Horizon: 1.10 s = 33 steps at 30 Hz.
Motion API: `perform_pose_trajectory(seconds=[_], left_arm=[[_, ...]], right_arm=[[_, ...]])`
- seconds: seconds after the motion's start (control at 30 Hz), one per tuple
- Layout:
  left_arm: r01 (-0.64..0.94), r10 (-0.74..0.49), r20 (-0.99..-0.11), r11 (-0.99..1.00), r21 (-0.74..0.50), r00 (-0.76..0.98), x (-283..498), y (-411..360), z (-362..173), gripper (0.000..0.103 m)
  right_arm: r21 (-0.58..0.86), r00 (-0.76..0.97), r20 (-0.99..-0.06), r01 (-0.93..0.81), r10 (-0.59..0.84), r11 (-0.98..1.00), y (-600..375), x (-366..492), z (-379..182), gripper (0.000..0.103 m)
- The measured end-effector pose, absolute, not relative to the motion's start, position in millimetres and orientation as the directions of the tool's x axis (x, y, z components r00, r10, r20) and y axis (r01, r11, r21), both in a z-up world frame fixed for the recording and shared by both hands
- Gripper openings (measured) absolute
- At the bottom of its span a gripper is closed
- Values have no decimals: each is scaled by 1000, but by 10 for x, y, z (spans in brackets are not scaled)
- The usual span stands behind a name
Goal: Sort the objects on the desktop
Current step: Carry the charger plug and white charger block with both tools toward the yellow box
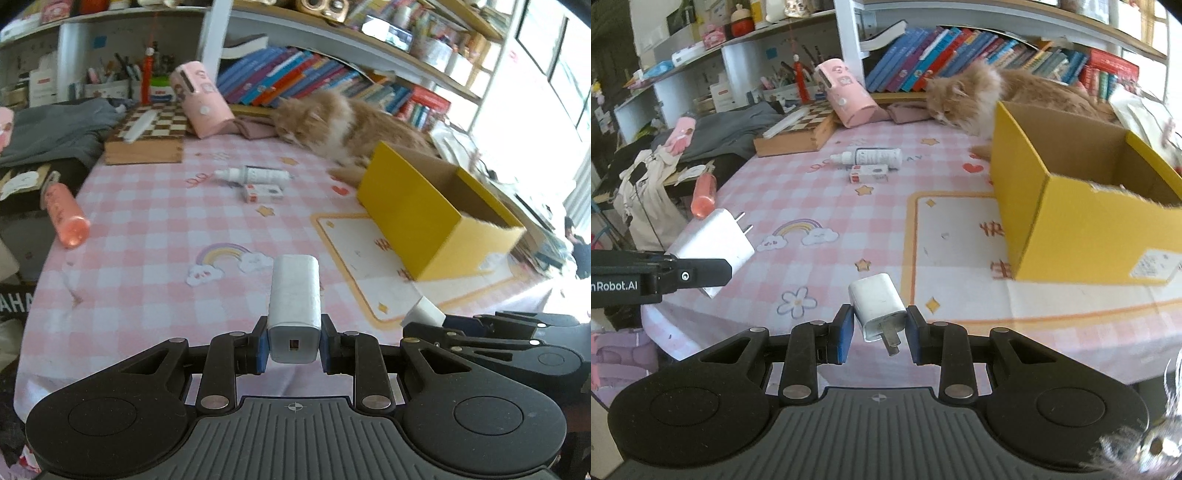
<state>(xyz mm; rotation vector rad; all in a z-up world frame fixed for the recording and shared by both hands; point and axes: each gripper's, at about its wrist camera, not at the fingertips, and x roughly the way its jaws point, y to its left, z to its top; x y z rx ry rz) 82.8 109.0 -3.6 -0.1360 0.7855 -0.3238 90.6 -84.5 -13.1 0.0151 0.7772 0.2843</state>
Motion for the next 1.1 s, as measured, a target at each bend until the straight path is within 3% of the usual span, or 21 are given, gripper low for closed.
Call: perform_pose_trajectory(seconds=[1.1], left_arm=[[505,-522,-693,824,-257,498,671,333,-106,25]], right_arm=[[129,703,-709,56,53,990,-1481,136,-164,27]])
